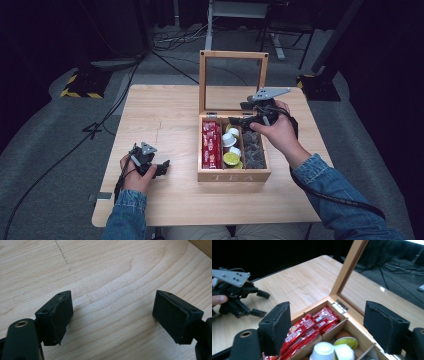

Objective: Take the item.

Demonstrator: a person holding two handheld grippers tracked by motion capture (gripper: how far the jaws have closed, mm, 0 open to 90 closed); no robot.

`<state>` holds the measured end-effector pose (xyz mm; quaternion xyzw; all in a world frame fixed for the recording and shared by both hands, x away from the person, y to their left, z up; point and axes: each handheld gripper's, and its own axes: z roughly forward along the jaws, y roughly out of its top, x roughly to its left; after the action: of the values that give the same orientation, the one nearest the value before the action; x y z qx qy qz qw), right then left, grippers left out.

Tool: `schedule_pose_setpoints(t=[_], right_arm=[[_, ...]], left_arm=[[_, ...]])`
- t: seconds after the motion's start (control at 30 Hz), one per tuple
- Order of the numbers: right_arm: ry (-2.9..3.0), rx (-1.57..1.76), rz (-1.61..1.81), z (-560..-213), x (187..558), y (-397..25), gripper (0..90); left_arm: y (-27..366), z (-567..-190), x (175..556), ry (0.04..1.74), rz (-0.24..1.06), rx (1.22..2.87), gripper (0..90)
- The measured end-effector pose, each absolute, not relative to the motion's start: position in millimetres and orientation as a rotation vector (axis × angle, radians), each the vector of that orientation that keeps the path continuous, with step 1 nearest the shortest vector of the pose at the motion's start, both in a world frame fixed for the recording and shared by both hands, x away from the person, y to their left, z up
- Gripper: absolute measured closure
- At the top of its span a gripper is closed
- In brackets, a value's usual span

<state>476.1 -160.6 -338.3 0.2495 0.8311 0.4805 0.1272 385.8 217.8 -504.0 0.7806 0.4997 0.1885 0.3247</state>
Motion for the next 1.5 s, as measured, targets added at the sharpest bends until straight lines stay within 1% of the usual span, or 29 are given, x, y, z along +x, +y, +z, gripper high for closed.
schedule_pose_setpoints(t=[0.17, 0.27, 0.43, 0.83, 1.0, 1.2, 1.5], right_arm=[[2.475, 0.719, 1.401, -344, 473, -150, 30.8], [2.509, 0.708, 1.376, -347, 472, -144, 38.5], [2.551, 0.693, 1.338, -355, 471, -135, 43.2], [2.65, 0.75, 1.261, -380, 472, -109, 44.4], [2.715, 0.816, 1.138, -393, 471, -97, 43.0], [2.738, 0.825, 1.083, -408, 472, -89, 41.6], [2.759, 0.836, 0.994, -417, 471, -80, 39.5]], left_arm=[[218, -504, 386, 1.309, 0.496, 2.049, 17.2], [218, -504, 386, 1.308, 0.499, 2.049, 17.1], [218, -504, 386, 1.309, 0.496, 2.049, 17.0], [218, -504, 386, 1.31, 0.494, 2.048, 16.7], [218, -504, 386, 1.31, 0.494, 2.048, 16.7], [218, -504, 386, 1.31, 0.494, 2.048, 16.6], [218, -504, 386, 1.31, 0.494, 2.049, 16.6]])
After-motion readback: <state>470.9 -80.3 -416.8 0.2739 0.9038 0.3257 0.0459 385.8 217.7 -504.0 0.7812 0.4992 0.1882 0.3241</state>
